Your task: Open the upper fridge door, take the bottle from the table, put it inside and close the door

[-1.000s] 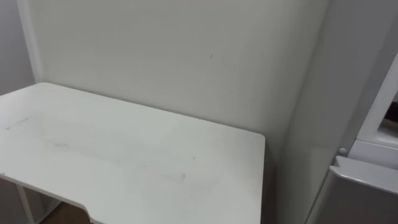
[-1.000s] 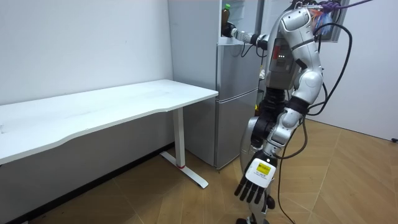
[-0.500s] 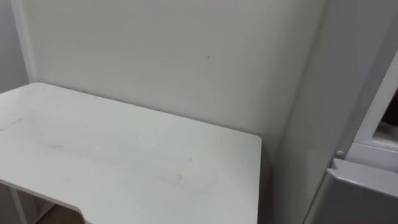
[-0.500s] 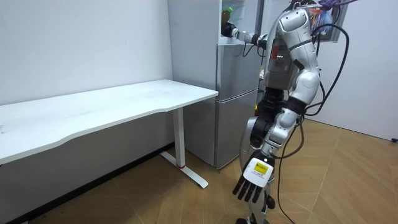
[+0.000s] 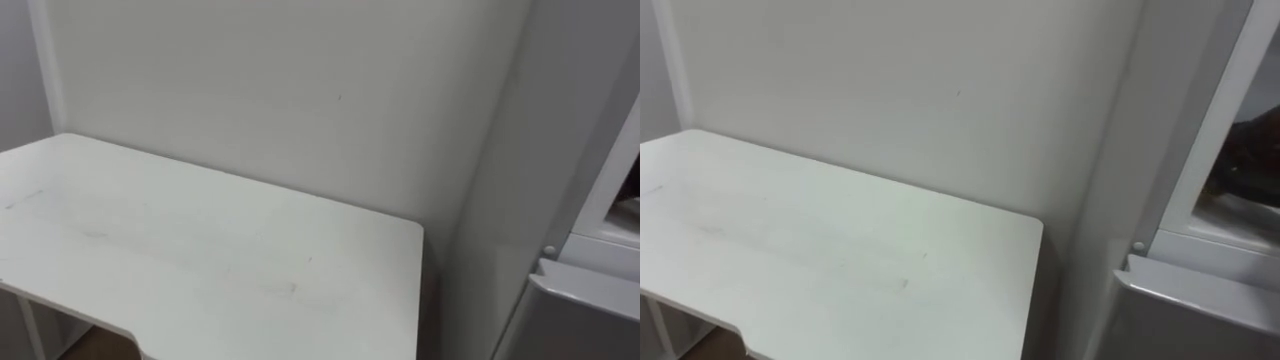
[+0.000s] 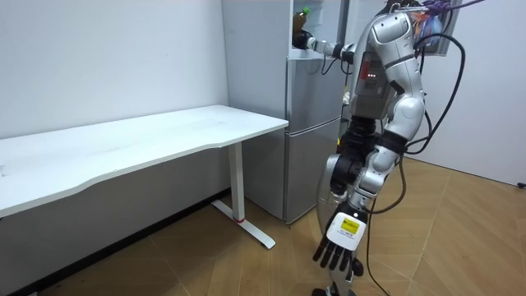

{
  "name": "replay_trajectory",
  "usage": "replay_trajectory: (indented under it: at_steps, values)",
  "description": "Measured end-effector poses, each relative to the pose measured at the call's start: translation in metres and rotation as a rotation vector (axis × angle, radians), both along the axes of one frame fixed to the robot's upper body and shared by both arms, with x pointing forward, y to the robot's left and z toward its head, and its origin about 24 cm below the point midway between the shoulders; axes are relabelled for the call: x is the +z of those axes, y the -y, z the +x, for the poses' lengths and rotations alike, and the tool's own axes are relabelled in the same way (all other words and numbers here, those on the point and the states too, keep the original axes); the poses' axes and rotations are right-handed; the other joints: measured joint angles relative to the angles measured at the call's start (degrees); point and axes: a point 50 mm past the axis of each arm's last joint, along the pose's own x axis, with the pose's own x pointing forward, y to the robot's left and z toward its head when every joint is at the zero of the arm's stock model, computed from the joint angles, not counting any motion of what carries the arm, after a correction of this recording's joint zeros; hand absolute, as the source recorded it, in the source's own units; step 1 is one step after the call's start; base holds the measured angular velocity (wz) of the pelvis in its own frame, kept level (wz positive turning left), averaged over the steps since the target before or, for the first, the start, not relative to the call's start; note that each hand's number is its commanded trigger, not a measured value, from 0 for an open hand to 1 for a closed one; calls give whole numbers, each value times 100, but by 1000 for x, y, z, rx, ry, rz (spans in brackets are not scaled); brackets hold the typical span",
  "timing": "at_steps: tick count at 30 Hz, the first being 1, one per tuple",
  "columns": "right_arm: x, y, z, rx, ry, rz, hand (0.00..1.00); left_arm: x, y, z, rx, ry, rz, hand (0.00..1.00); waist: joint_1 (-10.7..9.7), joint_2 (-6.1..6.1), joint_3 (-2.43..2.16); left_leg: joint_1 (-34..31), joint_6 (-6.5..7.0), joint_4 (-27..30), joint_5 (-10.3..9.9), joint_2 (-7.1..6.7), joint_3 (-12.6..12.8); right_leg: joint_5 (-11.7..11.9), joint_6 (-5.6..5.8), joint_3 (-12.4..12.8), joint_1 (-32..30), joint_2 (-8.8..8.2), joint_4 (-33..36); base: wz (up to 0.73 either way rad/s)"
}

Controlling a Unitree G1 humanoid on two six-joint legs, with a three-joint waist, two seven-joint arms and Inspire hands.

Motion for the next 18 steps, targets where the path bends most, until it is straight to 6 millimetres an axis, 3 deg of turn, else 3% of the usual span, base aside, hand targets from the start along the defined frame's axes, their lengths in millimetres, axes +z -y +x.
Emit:
replay_trajectory:
  at_steps: [9, 18]
  values:
    - [-9, 17, -7, 77, 10, 206, 100, 1, -4, -1, 3, -22, 0, 0, 7, -92, 5, 13, -6, 38, -15, 17, 5, 1, 0, -37, 63, 13, -32, 1]
    - [-22, 32, -21, 126, 117, 439, 100, 0, -2, -9, 29, -85, -13, 0, 155, -1, -3, 192, -42, 105, -111, 72, -34, 11, 10, -68, 338, 91, -137, 3]
